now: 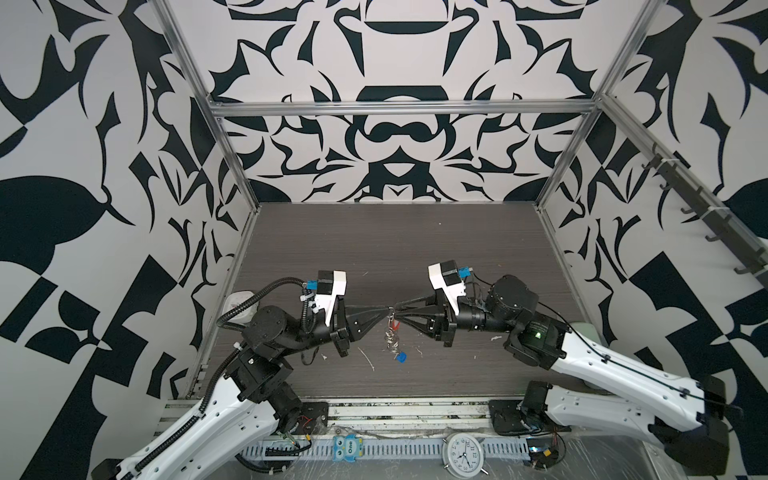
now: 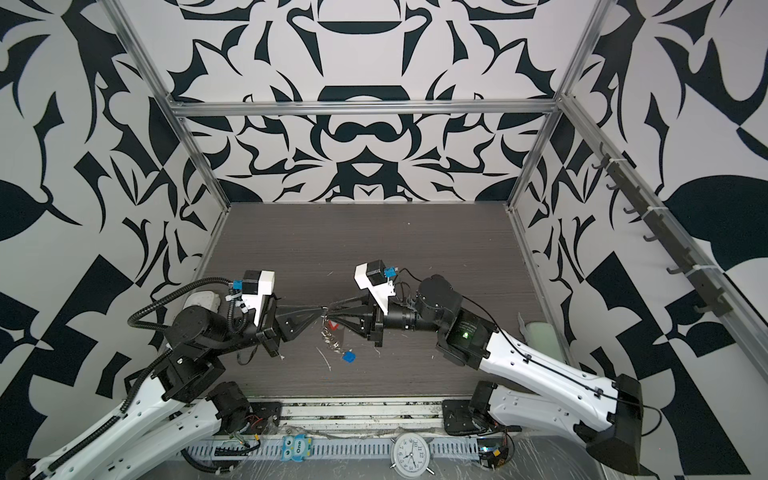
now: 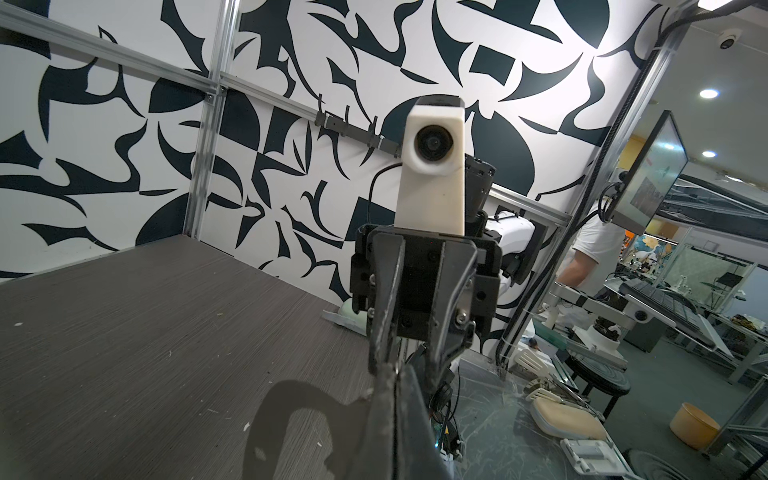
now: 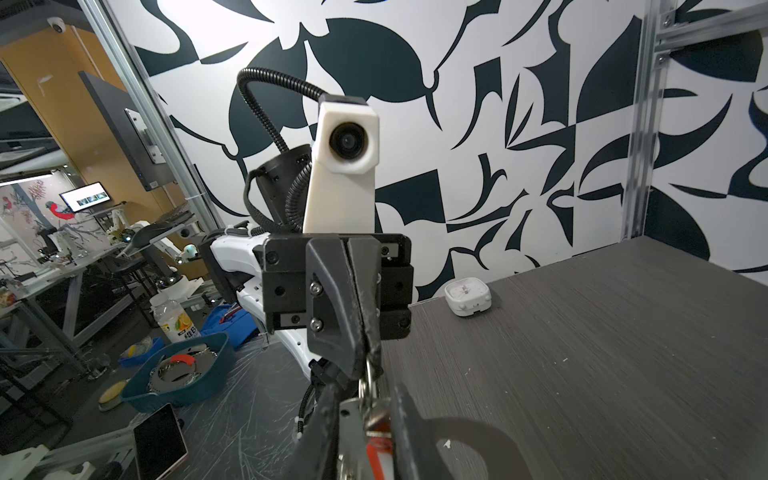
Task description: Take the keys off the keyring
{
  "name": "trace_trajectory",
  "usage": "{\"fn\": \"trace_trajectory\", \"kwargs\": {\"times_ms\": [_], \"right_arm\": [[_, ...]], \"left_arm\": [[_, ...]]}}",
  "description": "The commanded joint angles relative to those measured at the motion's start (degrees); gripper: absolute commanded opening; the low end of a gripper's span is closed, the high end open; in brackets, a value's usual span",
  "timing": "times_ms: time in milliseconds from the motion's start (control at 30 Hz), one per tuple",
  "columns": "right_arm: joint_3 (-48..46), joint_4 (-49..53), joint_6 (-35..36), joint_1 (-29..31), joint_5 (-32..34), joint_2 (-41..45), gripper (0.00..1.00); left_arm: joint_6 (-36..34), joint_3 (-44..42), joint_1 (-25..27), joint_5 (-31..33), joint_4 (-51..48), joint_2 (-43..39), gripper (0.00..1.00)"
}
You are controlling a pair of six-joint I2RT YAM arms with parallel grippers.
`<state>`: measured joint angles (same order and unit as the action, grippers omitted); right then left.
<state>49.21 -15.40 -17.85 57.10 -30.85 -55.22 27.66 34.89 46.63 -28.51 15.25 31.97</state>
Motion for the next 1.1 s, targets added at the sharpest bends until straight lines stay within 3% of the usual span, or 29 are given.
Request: {"fn": "trace_trajectory", "kwargs": {"times_ms": [0,300,600,1067], "right_arm": [[0.45,-3.45,-0.17,0.40,-0.61,-0.06,0.22],[0.88,-3.59,-0.42,0.47,-0.16,-0.53,0.31],[0.28,-5.17,-1.86,0.64,0.35,-0.78,0.26],[0.91,-4.31,-1.65,0.62,1.36,-0.13,0.27]], "left_arm": [[0.75,1.84,0.13,-0.93,3.03,-0.31,0.00],[0.41,1.41,0.13,-0.47,2.95,-0.60,0.00],[0.47,1.38,0.15,-0.45,2.85,-1.17,0.00],[-0.31,1.90,0.13,-0.22,2.87,-0.11,0.00]]}}
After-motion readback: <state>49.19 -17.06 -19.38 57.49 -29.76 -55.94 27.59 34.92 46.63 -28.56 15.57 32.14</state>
